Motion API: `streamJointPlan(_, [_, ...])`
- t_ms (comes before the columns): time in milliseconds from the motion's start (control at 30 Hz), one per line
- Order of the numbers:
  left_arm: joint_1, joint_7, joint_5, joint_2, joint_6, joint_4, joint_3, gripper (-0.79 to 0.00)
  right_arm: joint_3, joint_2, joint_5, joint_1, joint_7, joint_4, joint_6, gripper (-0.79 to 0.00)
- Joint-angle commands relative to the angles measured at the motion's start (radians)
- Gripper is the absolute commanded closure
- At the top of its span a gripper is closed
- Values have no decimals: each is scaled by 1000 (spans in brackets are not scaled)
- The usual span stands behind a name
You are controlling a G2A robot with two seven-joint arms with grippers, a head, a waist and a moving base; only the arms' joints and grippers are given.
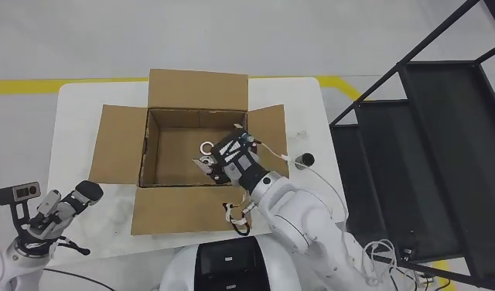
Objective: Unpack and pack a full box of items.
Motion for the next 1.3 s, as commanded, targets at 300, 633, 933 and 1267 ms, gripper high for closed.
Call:
streamJointPlan(300, [0, 0, 0, 0, 0, 0, 0, -785, -96, -40, 61, 157, 104, 176, 113, -785])
streamJointPlan(633, [0, 0, 0, 0, 0, 0, 0, -785, -96, -40, 61, 157, 104, 176, 113, -785])
streamJointPlan(933, [0, 0, 0, 0, 0, 0, 0, -785, -96, -40, 61, 157, 104, 176, 113, -785])
streamJointPlan(1267, [0, 0, 0, 0, 0, 0, 0, -785, -96, -40, 61, 157, 104, 176, 113, -785])
